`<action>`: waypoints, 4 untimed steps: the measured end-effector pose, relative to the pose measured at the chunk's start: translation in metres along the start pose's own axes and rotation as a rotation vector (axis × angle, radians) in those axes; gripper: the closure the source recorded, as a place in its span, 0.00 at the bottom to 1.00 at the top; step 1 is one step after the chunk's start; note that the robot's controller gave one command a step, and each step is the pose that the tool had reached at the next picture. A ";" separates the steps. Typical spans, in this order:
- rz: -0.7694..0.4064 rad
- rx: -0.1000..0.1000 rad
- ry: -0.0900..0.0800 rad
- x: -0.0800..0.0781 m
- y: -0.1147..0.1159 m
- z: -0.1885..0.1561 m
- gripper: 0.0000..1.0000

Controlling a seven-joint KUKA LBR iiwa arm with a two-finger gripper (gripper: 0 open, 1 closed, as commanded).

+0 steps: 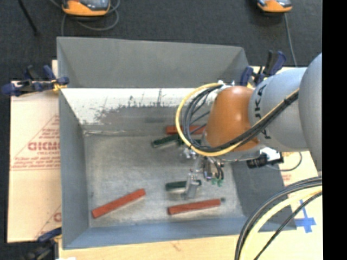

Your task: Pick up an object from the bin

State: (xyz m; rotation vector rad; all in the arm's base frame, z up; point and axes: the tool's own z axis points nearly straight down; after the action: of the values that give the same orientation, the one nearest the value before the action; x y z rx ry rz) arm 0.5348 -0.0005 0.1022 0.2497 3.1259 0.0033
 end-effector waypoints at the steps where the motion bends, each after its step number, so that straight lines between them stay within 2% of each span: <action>1: 0.134 0.001 0.007 0.008 0.008 0.002 0.00; 2: 0.263 0.001 0.006 0.014 0.009 0.031 0.00; 3: 0.258 0.002 0.003 0.014 0.009 0.031 0.00; 4: 0.257 0.003 0.002 0.013 0.008 0.030 1.00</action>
Offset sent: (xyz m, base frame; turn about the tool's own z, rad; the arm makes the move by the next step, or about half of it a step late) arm -0.0070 0.0086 -0.0022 0.1379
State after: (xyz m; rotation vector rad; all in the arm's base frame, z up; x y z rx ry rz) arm 0.5235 0.0098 0.0716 0.6483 3.0708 0.0007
